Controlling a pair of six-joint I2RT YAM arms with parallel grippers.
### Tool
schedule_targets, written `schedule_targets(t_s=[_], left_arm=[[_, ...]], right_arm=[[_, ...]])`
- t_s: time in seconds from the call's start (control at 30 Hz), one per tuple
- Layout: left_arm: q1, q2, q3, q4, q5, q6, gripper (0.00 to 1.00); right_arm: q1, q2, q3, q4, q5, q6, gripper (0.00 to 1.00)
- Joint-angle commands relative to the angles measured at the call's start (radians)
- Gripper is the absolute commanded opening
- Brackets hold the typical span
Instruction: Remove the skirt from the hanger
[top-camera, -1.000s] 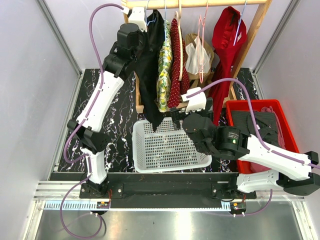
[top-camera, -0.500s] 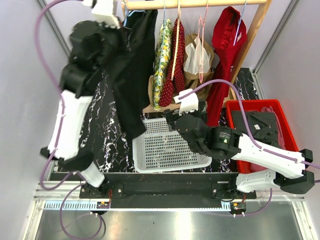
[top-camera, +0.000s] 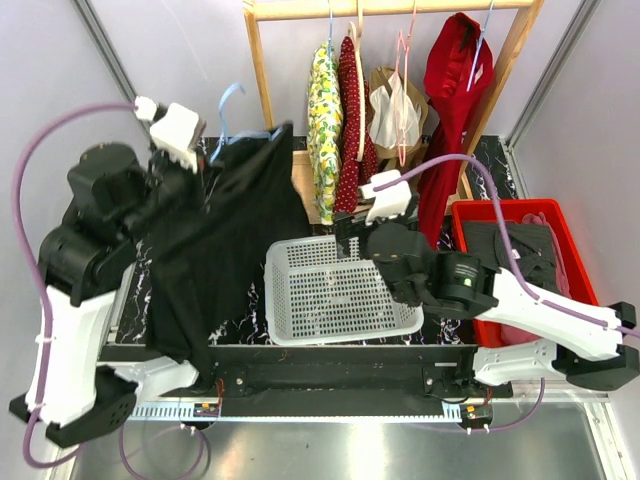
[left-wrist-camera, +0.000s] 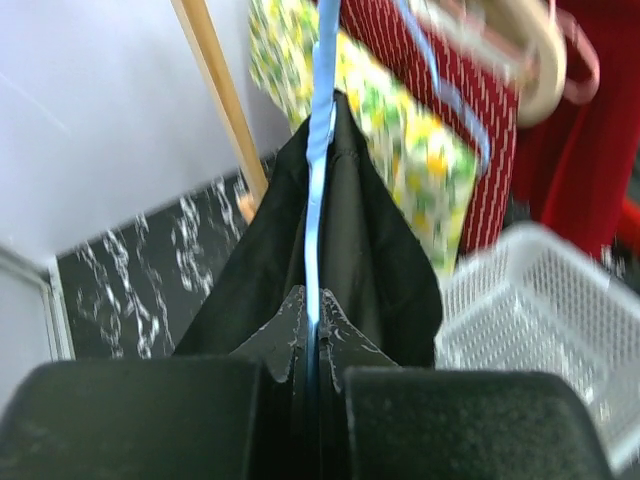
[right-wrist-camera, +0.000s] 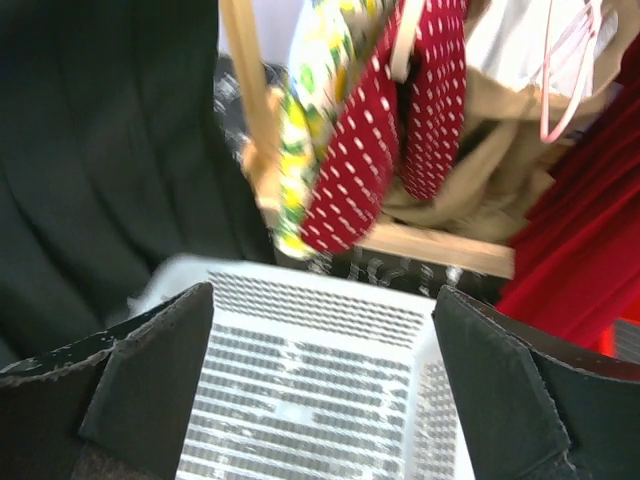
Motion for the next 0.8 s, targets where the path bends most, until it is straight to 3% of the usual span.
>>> schedule_targets(t_s=[0.0, 0.13, 0.37, 0.77], left_arm=[[0.002, -0.113, -0.079, -0.02, 0.105, 0.055, 0.0], [0.002, -0.173, -0.106, -0.095, 0.197, 0.134, 0.0], [0.0, -0.193, -0.07, -0.146, 0.279, 0.165, 0.0], [0.0, -0.202, -0.07, -0.179, 0.302, 0.174, 0.0]], right_arm=[[0.009, -0.108, -0.029, 0.152, -0.048, 0.012, 1.0], [0.009, -0.145, -0.076, 0.245, -0.083, 0.004, 1.0], [0.009, -0.022, -0.014, 0.239, -0.095, 0.039, 1.0], [-0.014, 0.092, 0.043, 0.432, -0.193, -0.03, 1.0]])
